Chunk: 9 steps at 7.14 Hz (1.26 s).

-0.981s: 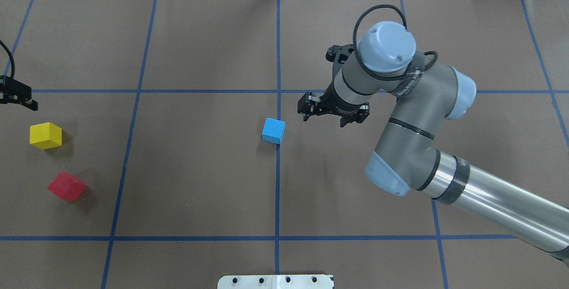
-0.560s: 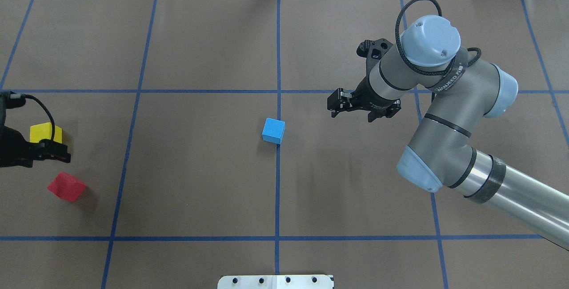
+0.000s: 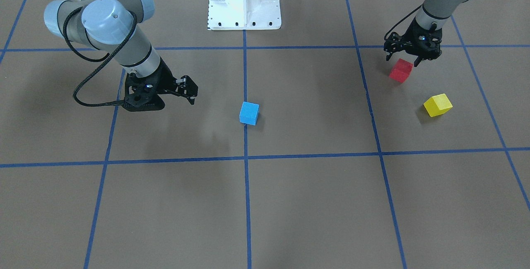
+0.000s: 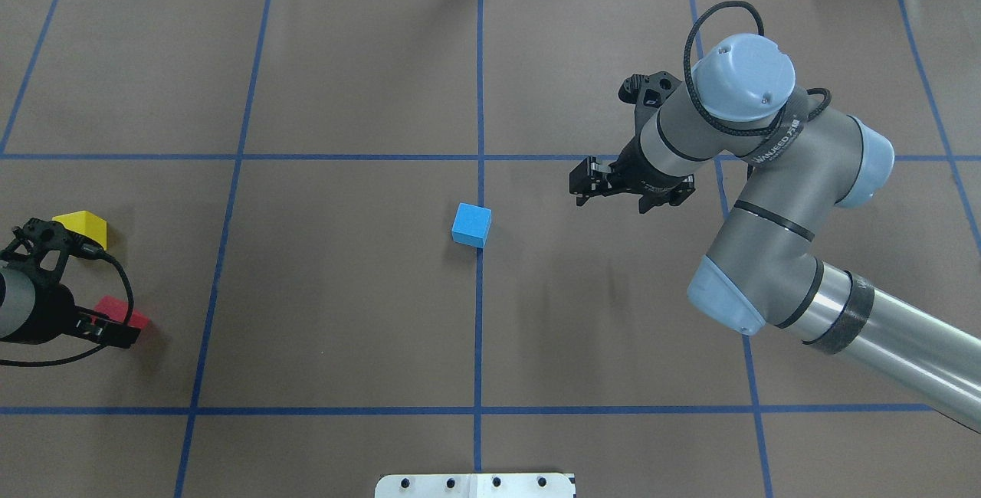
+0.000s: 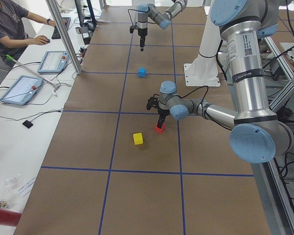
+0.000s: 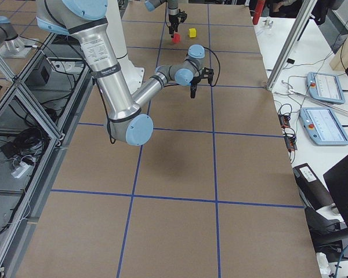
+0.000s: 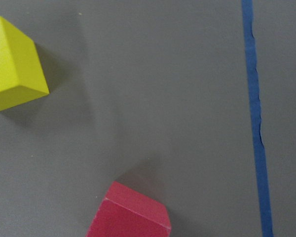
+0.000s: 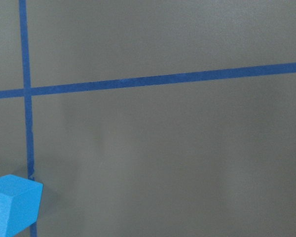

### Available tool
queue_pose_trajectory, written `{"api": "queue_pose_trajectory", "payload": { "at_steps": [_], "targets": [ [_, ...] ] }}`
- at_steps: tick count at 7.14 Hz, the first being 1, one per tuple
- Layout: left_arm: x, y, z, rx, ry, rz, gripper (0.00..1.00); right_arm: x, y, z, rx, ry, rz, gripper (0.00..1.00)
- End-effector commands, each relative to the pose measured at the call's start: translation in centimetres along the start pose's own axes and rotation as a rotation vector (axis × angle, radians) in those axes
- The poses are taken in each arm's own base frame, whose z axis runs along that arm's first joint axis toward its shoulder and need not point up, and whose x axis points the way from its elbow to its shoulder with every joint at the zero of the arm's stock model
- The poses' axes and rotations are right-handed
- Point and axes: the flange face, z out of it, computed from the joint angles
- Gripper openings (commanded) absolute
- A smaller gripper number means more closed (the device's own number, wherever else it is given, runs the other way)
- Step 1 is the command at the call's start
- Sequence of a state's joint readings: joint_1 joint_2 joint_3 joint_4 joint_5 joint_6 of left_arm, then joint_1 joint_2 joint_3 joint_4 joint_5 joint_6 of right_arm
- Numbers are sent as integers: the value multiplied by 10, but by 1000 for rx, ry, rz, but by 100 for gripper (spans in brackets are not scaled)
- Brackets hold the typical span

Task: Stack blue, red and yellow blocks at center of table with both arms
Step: 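Grasp the red cube with the left gripper while the right gripper withdraws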

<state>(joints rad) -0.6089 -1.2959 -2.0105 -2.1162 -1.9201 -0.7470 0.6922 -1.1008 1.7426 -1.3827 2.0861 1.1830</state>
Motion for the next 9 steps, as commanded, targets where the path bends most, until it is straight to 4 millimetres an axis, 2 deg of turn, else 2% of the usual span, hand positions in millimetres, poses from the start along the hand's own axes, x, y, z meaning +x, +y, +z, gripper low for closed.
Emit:
{"api": "queue_pose_trajectory", "payload": {
  "at_steps": [1,3,4,9],
  "targets": [
    [-4,0,-2,3,-5,117,96,-1,5,9,3,15,-5,100],
    [4,-8,5,9,3,161,96,4,9,18,-8,26,-4,100],
    [5,-16,16,5,3,160,96,4,10,18,-10,26,-5,100],
    [-4,-10,19,-8,-8,215,96,1,14,19,-13,23,-5,100]
  ]
}}
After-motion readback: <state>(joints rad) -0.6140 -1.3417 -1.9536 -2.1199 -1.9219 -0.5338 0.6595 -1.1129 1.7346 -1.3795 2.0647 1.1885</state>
